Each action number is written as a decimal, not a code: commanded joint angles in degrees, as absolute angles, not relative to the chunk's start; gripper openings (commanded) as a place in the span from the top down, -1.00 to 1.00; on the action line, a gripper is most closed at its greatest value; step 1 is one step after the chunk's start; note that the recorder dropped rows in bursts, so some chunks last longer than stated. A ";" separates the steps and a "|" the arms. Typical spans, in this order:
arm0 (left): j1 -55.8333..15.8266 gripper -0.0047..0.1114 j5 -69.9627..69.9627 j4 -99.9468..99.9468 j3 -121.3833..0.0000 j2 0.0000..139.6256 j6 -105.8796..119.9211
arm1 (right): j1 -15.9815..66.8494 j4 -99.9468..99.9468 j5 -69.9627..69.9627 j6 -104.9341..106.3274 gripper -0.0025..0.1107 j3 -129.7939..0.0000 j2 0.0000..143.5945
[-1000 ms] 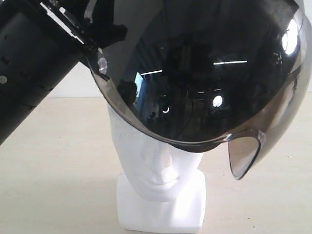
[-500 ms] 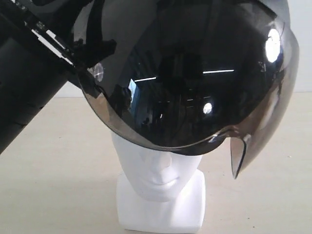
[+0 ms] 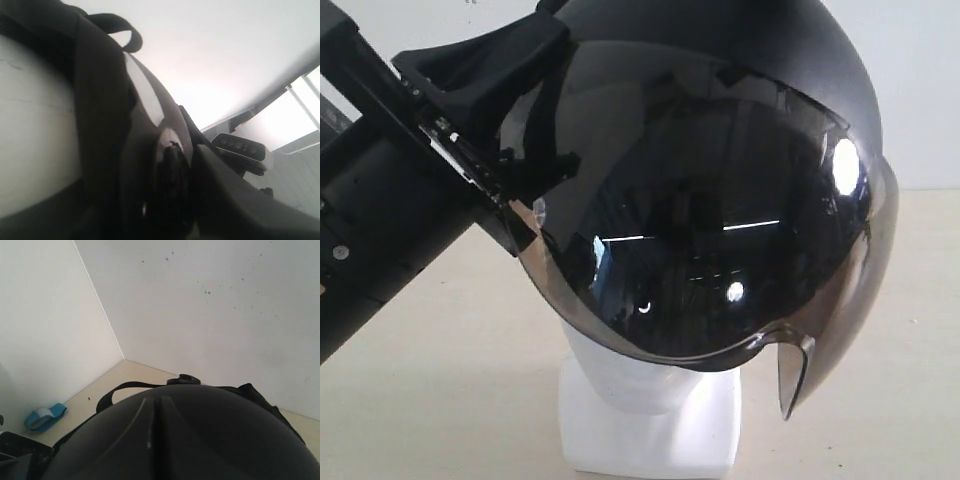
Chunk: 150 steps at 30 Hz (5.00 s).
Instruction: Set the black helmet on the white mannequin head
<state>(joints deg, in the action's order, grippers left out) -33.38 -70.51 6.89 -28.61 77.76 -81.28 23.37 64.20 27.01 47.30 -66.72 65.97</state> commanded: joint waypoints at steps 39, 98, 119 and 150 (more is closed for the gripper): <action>-29.03 0.84 -69.96 -13.23 -6.50 70.70 -61.83 | 23.97 48.45 35.00 38.91 0.96 -66.43 70.52; -21.77 -0.09 5.98 -1.92 -36.07 45.81 -1.63 | 36.50 31.19 29.23 24.50 0.96 -70.27 72.70; -21.77 0.04 6.07 -1.92 -50.18 62.91 -1.63 | 36.50 30.95 29.71 24.50 0.96 -70.27 72.70; -21.77 0.18 25.04 -9.43 -50.95 61.50 1.11 | 36.50 30.14 28.46 24.50 0.96 -70.27 72.70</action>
